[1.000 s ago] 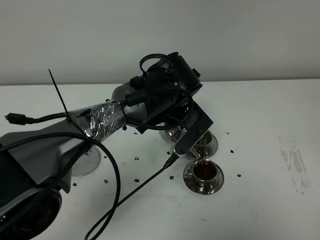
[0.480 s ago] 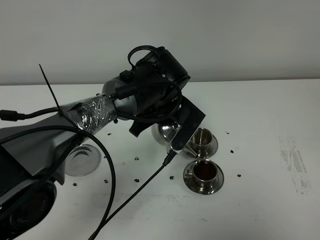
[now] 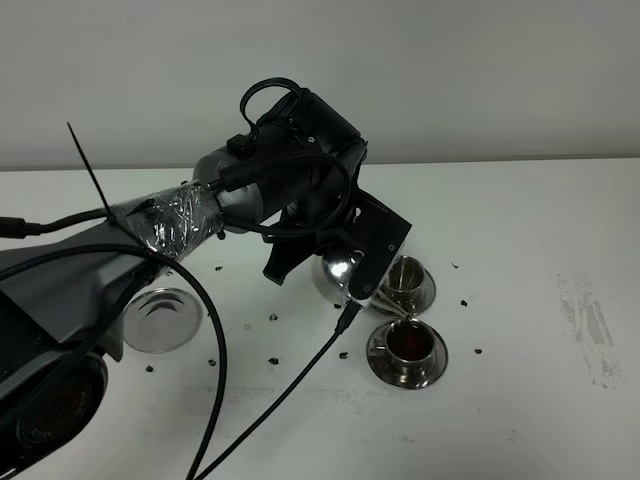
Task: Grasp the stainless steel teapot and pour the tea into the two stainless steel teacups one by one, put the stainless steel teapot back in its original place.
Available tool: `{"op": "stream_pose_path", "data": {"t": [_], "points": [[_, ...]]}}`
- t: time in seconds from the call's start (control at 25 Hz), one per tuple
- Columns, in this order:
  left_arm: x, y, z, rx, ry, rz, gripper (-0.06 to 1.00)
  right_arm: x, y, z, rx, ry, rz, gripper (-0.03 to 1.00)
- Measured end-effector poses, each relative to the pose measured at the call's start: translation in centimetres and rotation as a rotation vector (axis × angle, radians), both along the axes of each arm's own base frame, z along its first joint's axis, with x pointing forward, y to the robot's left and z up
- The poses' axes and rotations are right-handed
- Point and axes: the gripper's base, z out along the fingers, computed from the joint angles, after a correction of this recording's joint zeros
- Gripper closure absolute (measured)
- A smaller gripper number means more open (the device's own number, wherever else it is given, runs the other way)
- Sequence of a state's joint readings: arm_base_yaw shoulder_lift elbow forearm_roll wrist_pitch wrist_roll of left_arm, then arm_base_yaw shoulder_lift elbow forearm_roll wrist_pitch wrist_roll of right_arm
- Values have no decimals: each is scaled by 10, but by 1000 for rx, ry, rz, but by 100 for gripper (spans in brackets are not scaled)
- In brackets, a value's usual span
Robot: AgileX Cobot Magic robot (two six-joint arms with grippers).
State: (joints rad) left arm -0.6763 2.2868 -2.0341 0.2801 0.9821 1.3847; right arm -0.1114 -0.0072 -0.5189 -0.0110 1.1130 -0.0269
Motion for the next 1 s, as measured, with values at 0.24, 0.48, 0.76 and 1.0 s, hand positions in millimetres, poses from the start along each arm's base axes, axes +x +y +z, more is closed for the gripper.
{"op": "stream_pose_path", "data": {"t": [0.24,0.48,0.76,1.0], "points": [[-6,1,8,-60,55,54,74,0,0,0,0,0,0,68],[-17,20,39,-119,37,123,74,0,0,0,0,0,0,68],[-60,56,39,-220,148,230,74,0,0,0,0,0,0,68],[-90,72,31,-366,320,432,74,0,0,0,0,0,0,68]]}}
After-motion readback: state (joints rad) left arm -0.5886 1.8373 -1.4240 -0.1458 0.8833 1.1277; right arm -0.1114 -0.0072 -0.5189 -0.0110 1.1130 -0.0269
